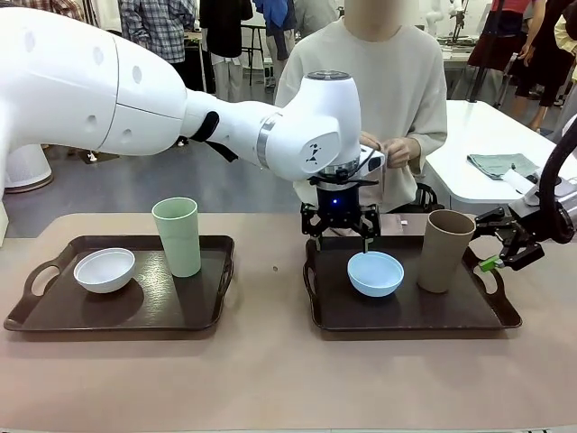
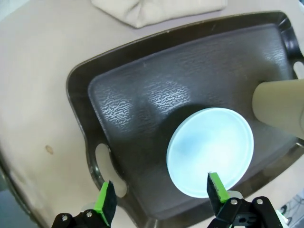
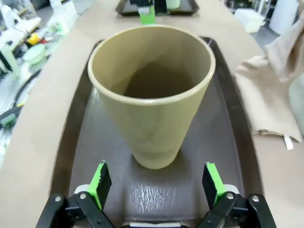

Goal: Set up a tray with a mat and arrange the tableware.
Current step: Pick up the Picnic Bowl and Reusable plastic cup from the Handle tray in front of the human's position and hold them in the air.

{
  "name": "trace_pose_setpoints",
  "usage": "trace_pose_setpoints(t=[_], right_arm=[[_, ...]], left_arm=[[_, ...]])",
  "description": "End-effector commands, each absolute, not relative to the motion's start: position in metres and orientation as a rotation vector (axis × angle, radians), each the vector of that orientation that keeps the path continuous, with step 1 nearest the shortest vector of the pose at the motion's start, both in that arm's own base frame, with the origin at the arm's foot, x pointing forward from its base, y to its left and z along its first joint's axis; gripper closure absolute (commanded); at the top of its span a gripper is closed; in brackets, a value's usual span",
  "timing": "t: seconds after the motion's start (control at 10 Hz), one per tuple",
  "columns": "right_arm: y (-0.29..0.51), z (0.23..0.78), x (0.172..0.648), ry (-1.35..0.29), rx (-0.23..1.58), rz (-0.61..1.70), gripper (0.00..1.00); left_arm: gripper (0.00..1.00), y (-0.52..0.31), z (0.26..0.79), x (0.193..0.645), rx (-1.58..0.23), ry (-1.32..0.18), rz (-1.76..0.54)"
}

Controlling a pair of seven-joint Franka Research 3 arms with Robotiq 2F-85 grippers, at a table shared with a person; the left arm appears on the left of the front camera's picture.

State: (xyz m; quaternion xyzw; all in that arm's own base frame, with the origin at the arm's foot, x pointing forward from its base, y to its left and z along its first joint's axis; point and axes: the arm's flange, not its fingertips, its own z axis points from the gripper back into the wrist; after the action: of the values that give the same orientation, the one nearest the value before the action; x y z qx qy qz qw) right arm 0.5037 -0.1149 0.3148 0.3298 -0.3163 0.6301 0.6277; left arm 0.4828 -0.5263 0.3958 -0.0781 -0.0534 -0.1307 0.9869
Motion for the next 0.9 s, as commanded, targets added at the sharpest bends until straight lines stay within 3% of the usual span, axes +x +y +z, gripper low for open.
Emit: trace_pose_setpoints(t=[0.0,0.8], right_arm=[[-0.103,0.311,0.498,-0.807,0.742,1.428,0.0],[-0.073,0.3,0.498,-0.827,0.799,1.452,0.0]], left_arm=[[0.0,-0.526,0.384,0.481,-0.162,-0.103,-0.259],[0.0,-0.533,0.362,0.494,-0.134,-0.071,-0.235]])
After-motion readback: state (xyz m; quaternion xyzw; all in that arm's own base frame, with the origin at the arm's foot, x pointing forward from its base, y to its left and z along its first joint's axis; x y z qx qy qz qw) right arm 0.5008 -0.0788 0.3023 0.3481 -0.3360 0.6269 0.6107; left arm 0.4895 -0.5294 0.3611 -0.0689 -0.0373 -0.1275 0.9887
